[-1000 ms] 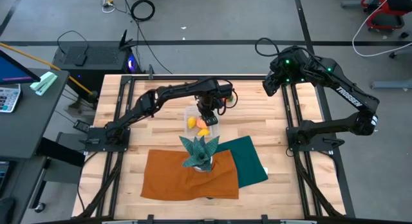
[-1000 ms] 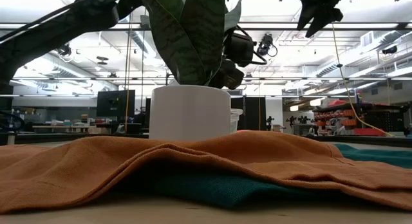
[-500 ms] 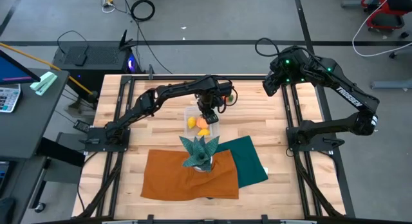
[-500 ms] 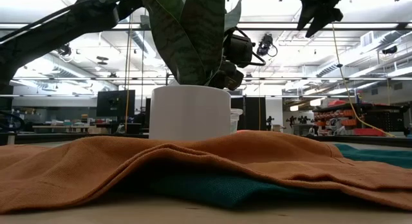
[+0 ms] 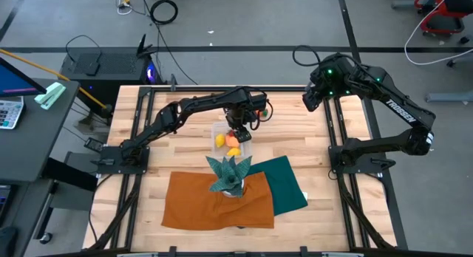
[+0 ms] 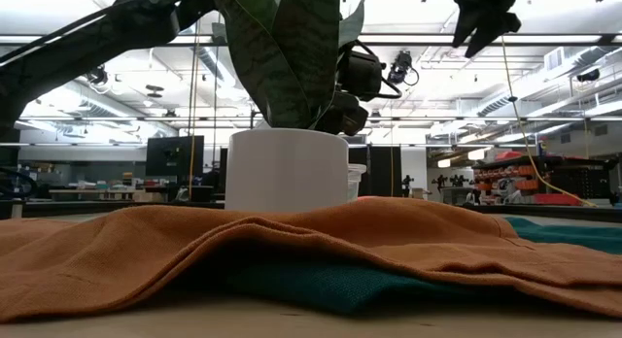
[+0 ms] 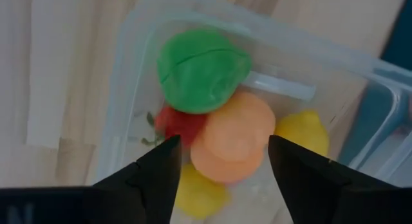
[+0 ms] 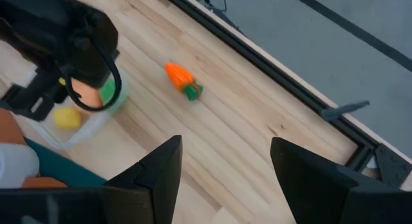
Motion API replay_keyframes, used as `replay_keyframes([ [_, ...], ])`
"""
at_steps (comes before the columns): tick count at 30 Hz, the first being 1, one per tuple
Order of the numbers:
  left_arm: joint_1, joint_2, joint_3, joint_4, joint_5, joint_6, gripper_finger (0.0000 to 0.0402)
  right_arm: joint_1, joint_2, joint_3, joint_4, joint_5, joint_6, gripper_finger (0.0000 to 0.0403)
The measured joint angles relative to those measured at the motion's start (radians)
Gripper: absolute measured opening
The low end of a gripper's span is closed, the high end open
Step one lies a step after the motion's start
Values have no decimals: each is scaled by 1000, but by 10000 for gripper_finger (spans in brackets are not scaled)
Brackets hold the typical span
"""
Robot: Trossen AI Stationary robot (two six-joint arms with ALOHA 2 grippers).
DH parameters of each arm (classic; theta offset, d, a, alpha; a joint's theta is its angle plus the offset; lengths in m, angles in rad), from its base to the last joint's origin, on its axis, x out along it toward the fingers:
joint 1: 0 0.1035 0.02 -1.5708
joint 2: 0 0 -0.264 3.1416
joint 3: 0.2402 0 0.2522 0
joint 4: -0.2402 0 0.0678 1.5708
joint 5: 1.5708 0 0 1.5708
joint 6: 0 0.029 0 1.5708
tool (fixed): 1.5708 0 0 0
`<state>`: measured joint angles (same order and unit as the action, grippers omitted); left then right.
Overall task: Pick and placing Produce into tupperware
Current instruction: Put the orange carrot into the transparent bin
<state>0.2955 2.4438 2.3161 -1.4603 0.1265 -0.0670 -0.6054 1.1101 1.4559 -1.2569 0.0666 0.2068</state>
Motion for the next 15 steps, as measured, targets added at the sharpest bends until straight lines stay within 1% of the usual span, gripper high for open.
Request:
replay_keyframes([
  [3,4,-15,0,-10,-1,-6,241,0,0,0,-27,0,0,204],
  [6,10,-48,0,13,-2,-25,233,0,0,0,-33,0,0,204],
  [10,23,-103,0,109,-2,-59,216,0,0,0,-41,0,0,204],
  [15,60,-211,0,244,-13,-84,186,0,0,0,-56,0,0,204],
])
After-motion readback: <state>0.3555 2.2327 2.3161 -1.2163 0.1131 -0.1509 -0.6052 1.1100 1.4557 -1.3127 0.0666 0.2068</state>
